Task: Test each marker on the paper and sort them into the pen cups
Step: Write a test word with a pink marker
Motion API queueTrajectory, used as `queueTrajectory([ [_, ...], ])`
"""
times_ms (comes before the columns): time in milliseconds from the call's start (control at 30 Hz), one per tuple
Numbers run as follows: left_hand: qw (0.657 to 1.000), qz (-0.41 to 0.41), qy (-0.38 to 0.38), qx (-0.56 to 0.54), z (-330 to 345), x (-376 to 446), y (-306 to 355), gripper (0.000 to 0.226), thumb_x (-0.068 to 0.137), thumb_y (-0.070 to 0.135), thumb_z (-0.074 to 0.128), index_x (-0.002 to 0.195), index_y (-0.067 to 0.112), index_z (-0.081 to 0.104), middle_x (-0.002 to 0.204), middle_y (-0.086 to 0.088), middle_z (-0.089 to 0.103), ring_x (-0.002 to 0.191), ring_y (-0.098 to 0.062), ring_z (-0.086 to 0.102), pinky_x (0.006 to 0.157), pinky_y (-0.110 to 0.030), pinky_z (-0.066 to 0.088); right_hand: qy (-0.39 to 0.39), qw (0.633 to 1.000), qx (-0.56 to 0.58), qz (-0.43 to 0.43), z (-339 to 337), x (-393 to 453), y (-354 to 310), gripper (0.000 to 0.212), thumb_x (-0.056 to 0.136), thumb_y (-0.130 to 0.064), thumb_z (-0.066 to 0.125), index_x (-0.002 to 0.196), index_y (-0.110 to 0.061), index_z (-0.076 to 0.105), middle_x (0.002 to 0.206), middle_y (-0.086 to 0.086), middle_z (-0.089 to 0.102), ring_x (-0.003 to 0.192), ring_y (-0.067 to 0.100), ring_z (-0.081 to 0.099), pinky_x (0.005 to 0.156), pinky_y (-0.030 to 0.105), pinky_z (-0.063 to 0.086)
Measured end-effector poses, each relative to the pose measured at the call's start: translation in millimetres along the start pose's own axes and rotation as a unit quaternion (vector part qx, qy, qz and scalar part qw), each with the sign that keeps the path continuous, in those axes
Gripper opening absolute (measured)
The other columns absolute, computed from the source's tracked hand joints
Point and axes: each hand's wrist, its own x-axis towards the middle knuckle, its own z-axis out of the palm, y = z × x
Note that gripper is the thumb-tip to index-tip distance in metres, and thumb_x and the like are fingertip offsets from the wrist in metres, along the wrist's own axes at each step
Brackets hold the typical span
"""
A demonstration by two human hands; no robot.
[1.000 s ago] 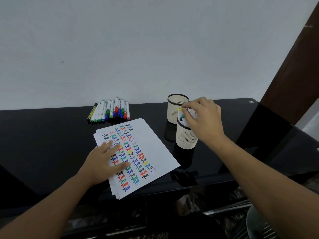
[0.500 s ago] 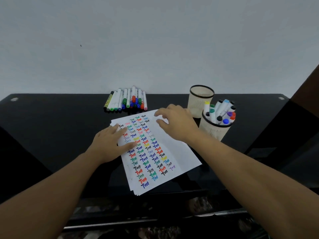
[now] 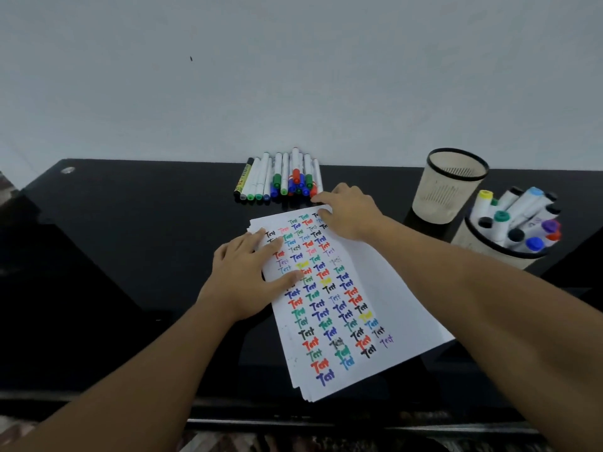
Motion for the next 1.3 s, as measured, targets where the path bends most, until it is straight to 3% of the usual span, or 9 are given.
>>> queueTrajectory([
  [233,1.0,0.0,0.007,0.002,0,-1,0,0.088,0.079,0.092,0.034,0.155,0.048,0.029,0.168,0.012,0.014,0.153,-0.013,0.006,0.124,-0.042,0.0,0.092,0.994,-0.056,-0.021,8,6,2,0.035,0.106,-0.045,0.042,0.134,-0.029,0.056,0.119,0.002,0.059,0.108,0.024,0.056,0.096,0.044,0.044],
  [400,1.0,0.004,0.011,0.0,1,-1,-1,0.09,0.077,0.095,0.03,0.154,0.049,0.03,0.167,0.013,0.016,0.153,-0.013,0.007,0.122,-0.041,0.0,0.25,0.967,-0.035,-0.044,3,-2,7,0.011,0.105,-0.02,0.053,0.116,-0.018,0.055,0.1,0.005,0.059,0.084,0.024,0.053,0.074,0.039,0.043],
  [567,1.0,0.002,0.014,0.006,0,-1,1,0.088,0.079,0.092,0.032,0.154,0.048,0.03,0.167,0.012,0.017,0.153,-0.013,0.009,0.123,-0.042,0.002,0.306,0.941,0.054,-0.137,-15,-23,3,0.02,0.1,-0.01,0.057,0.12,-0.01,0.062,0.102,0.008,0.065,0.089,0.024,0.057,0.082,0.041,0.046],
  [667,1.0,0.001,0.02,0.003,0,-1,1,0.088,0.079,0.092,0.033,0.154,0.047,0.032,0.167,0.012,0.019,0.153,-0.013,0.011,0.123,-0.042,0.003,0.345,0.915,-0.002,-0.21,-17,-38,-4,0.013,0.101,-0.013,0.058,0.108,-0.008,0.068,0.102,0.01,0.06,0.091,0.024,0.054,0.08,0.038,0.047],
  [767,1.0,0.001,0.031,-0.004,1,-1,0,0.087,0.08,0.092,0.036,0.153,0.046,0.035,0.166,0.011,0.022,0.152,-0.014,0.014,0.123,-0.042,0.005,0.245,0.946,0.035,-0.21,-19,-55,-16,0.021,0.107,-0.026,0.047,0.12,-0.016,0.06,0.117,0.003,0.059,0.099,0.011,0.053,0.087,0.033,0.053],
  [900,0.999,0.005,0.042,-0.012,2,-2,0,0.084,0.081,0.089,0.037,0.152,0.043,0.038,0.164,0.009,0.026,0.152,-0.014,0.016,0.123,-0.042,0.006,0.122,0.952,-0.087,-0.265,-9,-63,-21,0.054,0.104,-0.016,0.057,0.151,-0.032,0.035,0.107,0.001,0.055,0.093,0.016,0.05,0.072,0.033,0.05],
  [1000,0.998,0.012,0.057,-0.018,1,-2,1,0.08,0.085,0.084,0.042,0.153,0.041,0.037,0.163,0.008,0.029,0.151,-0.015,0.018,0.122,-0.041,0.008,0.055,0.971,-0.045,-0.23,-2,-69,-25,0.055,0.112,-0.033,0.04,0.162,-0.035,0.019,0.114,0.003,0.056,0.101,0.018,0.052,0.086,0.037,0.05],
  [1167,0.995,0.032,0.089,-0.036,1,-4,-1,0.078,0.09,0.077,0.047,0.156,0.037,0.035,0.158,0.007,0.037,0.147,-0.014,0.026,0.123,-0.041,0.018,-0.005,0.981,0.011,-0.193,8,-76,-23,0.034,0.112,-0.039,0.033,0.141,-0.023,0.041,0.12,0.004,0.059,0.1,0.016,0.052,0.089,0.041,0.048],
  [1300,0.991,0.057,0.113,-0.034,2,-4,0,0.07,0.095,0.069,0.049,0.154,0.034,0.039,0.147,0.01,0.048,0.137,-0.011,0.036,0.118,-0.039,0.029,-0.02,0.98,-0.05,-0.194,-1,-71,-25,0.042,0.112,-0.048,0.025,0.151,-0.036,0.036,0.117,-0.002,0.057,0.098,0.016,0.058,0.081,0.04,0.056],
])
